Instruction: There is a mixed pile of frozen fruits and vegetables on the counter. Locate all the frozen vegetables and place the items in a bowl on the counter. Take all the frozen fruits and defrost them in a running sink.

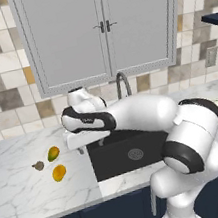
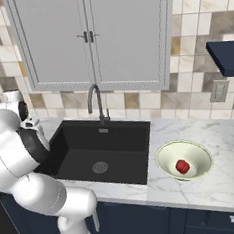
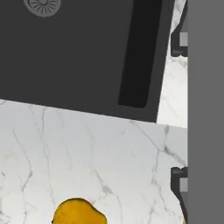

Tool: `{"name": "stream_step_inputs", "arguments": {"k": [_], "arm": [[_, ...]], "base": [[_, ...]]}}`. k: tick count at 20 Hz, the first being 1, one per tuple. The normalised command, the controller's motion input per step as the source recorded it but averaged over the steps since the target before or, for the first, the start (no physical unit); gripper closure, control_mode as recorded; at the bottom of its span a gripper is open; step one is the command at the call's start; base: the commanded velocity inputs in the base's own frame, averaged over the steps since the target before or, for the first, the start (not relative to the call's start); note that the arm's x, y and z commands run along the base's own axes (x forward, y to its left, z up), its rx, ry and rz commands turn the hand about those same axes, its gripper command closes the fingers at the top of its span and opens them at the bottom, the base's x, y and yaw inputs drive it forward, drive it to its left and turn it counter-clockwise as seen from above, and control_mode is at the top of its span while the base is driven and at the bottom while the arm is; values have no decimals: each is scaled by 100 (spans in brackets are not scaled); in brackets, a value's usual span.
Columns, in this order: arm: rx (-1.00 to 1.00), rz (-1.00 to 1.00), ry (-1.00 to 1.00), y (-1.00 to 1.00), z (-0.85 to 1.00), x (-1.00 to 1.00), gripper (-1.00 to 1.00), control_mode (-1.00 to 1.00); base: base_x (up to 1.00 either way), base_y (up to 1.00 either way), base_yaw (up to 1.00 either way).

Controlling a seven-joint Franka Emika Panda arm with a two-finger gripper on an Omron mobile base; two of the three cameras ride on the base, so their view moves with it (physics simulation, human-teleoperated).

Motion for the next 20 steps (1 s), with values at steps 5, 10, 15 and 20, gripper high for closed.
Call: {"name": "stream_step_inputs", "arguments": {"k": [5, 10, 15, 20], "arm": [[3, 7, -9, 43, -3, 13, -100, -100], [4, 5, -12, 44, -5, 12, -100, -100], [5, 3, -9, 46, -4, 22, -100, -100], [0, -1, -10, 34, 4, 18, -100, -100]], "base": [[0, 0, 0], [0, 0, 0], [0, 0, 0], [0, 0, 0]]}}
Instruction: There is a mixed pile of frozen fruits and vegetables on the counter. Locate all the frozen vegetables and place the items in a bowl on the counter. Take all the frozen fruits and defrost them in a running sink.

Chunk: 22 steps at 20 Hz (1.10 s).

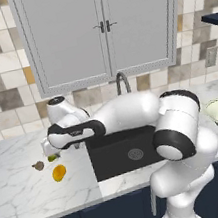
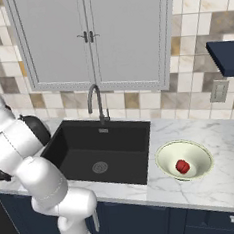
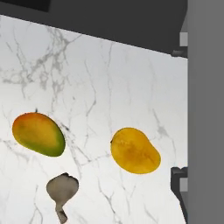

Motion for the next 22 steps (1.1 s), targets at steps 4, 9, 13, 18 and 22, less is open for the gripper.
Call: {"name": "stream_step_inputs", "arguments": {"k": [4, 9, 13, 18, 22], "arm": [[-2, -6, -2, 43, -3, 19, -100, -100], [0, -7, 8, 39, -12, 20, -100, -100], [0, -10, 6, 31, -3, 19, -100, -100], [0, -12, 3, 28, -1, 19, -100, -100], [0, -12, 2, 23, -6, 11, -100, -100]], "base": [[0, 0, 0], [0, 0, 0], [0, 0, 0], [0, 0, 0], [0, 0, 0]]}}
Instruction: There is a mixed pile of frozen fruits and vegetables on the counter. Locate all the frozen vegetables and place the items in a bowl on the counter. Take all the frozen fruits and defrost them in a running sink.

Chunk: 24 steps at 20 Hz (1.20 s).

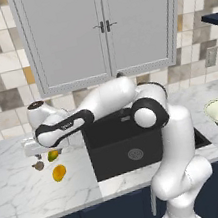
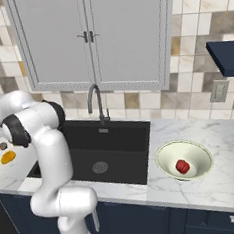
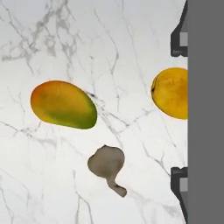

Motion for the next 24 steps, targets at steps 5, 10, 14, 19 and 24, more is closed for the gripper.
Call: {"name": "stream_step_inputs", "arguments": {"k": [5, 10, 14, 19, 24], "arm": [[1, -12, 4, 15, -20, 8, -100, -100], [4, -11, 5, 7, -29, 10, -100, -100], [0, -8, 4, 20, -20, 33, -100, -100], [-1, -3, 4, 33, -10, 27, -100, -100], [-4, 1, 6, 31, -3, 30, -100, -100]], "base": [[0, 0, 0], [0, 0, 0], [0, 0, 0], [0, 0, 0], [0, 0, 0]]}}
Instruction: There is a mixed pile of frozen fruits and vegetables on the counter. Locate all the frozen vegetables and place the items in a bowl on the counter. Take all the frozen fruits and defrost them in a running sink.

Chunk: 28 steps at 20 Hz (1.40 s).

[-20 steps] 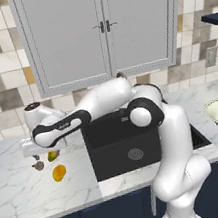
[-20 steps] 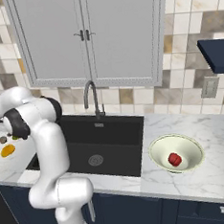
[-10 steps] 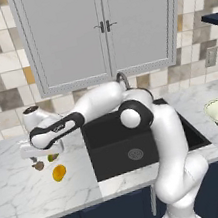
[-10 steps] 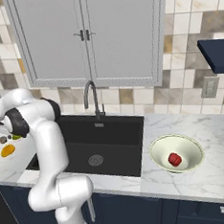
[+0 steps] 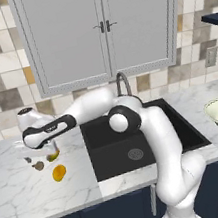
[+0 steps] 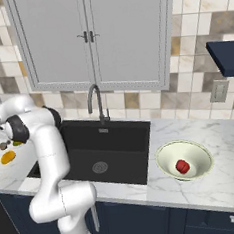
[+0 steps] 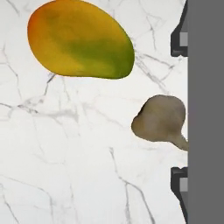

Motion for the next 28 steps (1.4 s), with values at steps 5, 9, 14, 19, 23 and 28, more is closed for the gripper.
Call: {"name": "stream_step_inputs", "arguments": {"k": [5, 9, 14, 19, 23, 28], "arm": [[0, 0, 3, -5, -26, 5, -100, -100], [0, 0, 13, 0, -37, -9, -100, -100], [1, 0, 8, -3, -34, -11, -100, -100], [1, 0, 2, -3, -22, -4, 100, -100], [0, 0, 5, -3, 0, 0, 100, -100], [0, 0, 3, -17, 21, -5, 100, -100]], "base": [[0, 0, 0], [0, 0, 0], [0, 0, 0], [0, 0, 0], [0, 0, 0], [0, 0, 0]]}}
